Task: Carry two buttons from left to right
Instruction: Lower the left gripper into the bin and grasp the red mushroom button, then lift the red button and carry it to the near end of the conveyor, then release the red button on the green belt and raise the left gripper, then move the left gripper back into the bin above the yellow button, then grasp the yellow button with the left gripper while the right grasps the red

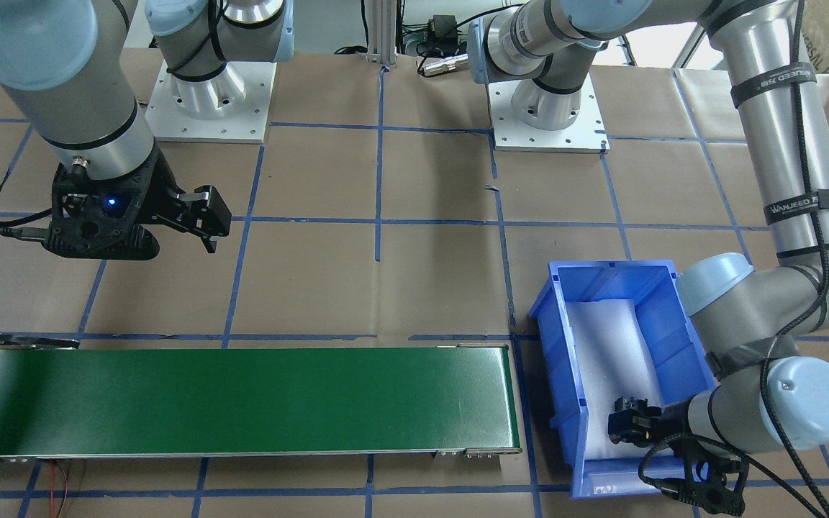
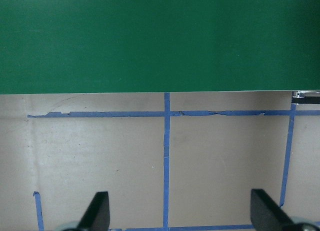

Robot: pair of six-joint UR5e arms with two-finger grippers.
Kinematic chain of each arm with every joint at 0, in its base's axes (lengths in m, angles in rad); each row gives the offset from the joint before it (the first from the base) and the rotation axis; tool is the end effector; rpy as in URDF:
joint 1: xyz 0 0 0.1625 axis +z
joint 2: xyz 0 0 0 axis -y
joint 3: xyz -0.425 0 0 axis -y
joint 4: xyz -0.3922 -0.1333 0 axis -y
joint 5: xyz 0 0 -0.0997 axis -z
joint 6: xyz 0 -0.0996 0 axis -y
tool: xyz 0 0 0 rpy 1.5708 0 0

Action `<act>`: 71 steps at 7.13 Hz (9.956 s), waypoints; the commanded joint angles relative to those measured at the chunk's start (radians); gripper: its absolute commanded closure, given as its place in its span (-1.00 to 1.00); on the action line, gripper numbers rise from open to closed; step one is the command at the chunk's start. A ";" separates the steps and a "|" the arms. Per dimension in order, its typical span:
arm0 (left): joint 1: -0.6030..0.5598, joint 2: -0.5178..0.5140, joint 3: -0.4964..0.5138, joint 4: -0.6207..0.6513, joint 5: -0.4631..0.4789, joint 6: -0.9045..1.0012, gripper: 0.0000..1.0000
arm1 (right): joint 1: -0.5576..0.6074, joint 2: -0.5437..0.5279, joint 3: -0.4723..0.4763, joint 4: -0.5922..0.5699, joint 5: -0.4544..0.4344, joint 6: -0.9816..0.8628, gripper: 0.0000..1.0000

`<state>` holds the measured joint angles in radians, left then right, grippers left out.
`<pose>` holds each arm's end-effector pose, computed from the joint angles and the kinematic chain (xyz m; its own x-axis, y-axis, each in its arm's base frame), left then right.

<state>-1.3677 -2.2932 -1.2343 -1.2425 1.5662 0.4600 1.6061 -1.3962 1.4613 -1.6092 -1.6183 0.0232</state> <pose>0.0179 -0.7500 0.2285 -0.9670 0.2531 0.0297 0.2544 0.9658 0.0496 0.1483 -0.5573 0.4534 -0.9988 -0.0133 0.0481 -0.0121 0.9996 0.0256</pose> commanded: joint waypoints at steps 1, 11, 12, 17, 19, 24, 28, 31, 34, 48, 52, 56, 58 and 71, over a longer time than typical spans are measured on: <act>0.001 0.000 -0.016 0.002 0.000 0.000 -1.00 | 0.000 0.000 0.001 0.000 0.000 0.000 -1.00; 0.005 0.110 0.015 -0.068 0.038 -0.032 0.07 | 0.000 0.000 0.001 0.000 -0.002 0.000 -1.00; 0.004 0.186 0.013 -0.121 0.051 -0.084 0.06 | 0.000 0.000 0.001 0.000 0.000 0.000 -1.00; -0.226 0.250 0.010 -0.146 0.031 -0.501 0.06 | -0.002 0.000 0.001 0.000 -0.002 -0.002 -1.00; -0.287 0.180 0.012 -0.126 0.028 -0.515 0.07 | -0.002 0.000 0.001 0.000 -0.002 -0.002 -1.00; -0.364 0.110 0.001 -0.071 0.003 -0.586 -0.70 | -0.002 0.000 0.001 0.002 -0.002 -0.002 -1.00; -0.286 0.146 0.013 -0.071 0.000 -0.563 -1.00 | -0.002 0.000 0.001 0.002 -0.018 -0.002 -1.00; -0.083 0.213 0.006 -0.093 0.006 -0.208 -1.00 | -0.002 0.000 0.001 0.002 -0.018 -0.002 -1.00; 0.001 0.225 -0.019 -0.118 0.087 0.036 -1.00 | -0.002 0.000 0.001 0.002 -0.018 -0.002 -1.00; -0.024 0.230 -0.096 -0.117 0.181 0.349 -1.00 | -0.052 0.005 -0.016 -0.011 -0.003 -0.008 -1.00; -0.022 0.212 -0.132 -0.080 0.127 0.739 -1.00 | -0.046 0.002 -0.015 -0.011 0.000 -0.005 -1.00; -0.014 0.184 -0.128 -0.035 0.106 0.903 -1.00 | -0.035 0.011 -0.027 -0.047 0.035 -0.111 -0.99; -0.014 0.146 -0.126 0.038 0.062 0.968 -1.00 | -0.028 0.040 -0.025 -0.073 0.136 -0.242 -0.99; -0.005 0.083 -0.186 0.120 0.038 0.959 -1.00 | 0.189 0.557 -0.369 -0.290 0.143 -0.885 -0.99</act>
<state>-1.3712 -2.1988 -1.4135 -1.1419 1.6047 1.4193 1.7788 -0.8799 1.1321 -1.8961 -1.4745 -0.8606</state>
